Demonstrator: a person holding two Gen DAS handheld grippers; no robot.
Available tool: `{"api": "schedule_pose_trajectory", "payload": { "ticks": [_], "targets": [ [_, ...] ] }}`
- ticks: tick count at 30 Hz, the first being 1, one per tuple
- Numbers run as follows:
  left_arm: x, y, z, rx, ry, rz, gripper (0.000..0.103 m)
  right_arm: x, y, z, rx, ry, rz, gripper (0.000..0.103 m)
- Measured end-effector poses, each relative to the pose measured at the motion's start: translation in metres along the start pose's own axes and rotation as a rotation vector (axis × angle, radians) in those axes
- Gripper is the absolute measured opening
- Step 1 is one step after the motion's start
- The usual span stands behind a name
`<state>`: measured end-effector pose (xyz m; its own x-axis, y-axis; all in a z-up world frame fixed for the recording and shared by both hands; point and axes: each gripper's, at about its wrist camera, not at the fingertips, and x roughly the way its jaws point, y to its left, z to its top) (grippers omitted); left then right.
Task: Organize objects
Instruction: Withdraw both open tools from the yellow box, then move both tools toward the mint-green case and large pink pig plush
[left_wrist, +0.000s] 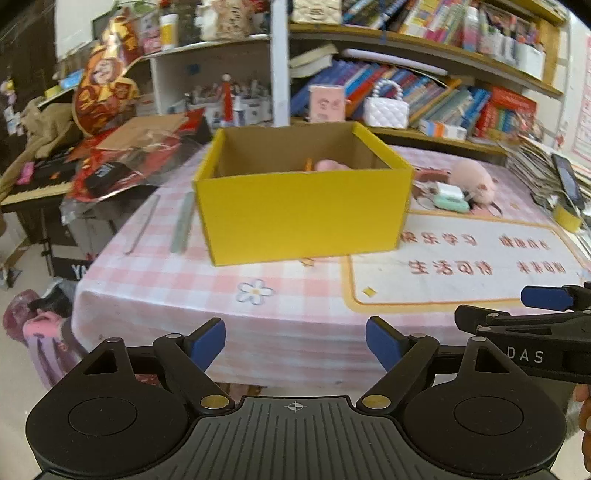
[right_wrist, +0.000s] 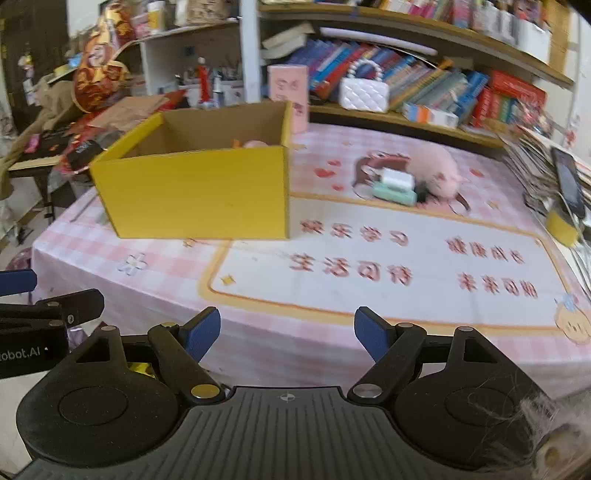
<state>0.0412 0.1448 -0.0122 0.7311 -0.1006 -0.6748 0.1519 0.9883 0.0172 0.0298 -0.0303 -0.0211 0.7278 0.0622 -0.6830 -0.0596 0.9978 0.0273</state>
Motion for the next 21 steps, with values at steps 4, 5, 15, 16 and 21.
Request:
{"api": "schedule_pose_trajectory", "payload": {
  "ticks": [4, 5, 15, 16, 21],
  "targets": [
    [0.003, -0.013, 0.001, 0.029, 0.003, -0.032, 0.087, -0.005, -0.012, -0.006, 0.032, 0.012, -0.037, 0.078],
    [0.004, -0.016, 0.001, 0.032, 0.002, -0.043, 0.088, -0.006, -0.014, -0.007, 0.036, 0.013, -0.047, 0.078],
    [0.017, -0.058, 0.012, 0.108, -0.006, -0.131, 0.089, -0.014, -0.053, -0.015, 0.110, 0.022, -0.140, 0.078],
    [0.019, -0.062, 0.014, 0.113, -0.006, -0.136, 0.089, -0.014, -0.059, -0.015, 0.121, 0.022, -0.147, 0.078],
    [0.032, -0.086, 0.024, 0.128, 0.011, -0.168, 0.089, -0.012, -0.085, -0.013, 0.144, 0.025, -0.186, 0.078]
  ]
}}
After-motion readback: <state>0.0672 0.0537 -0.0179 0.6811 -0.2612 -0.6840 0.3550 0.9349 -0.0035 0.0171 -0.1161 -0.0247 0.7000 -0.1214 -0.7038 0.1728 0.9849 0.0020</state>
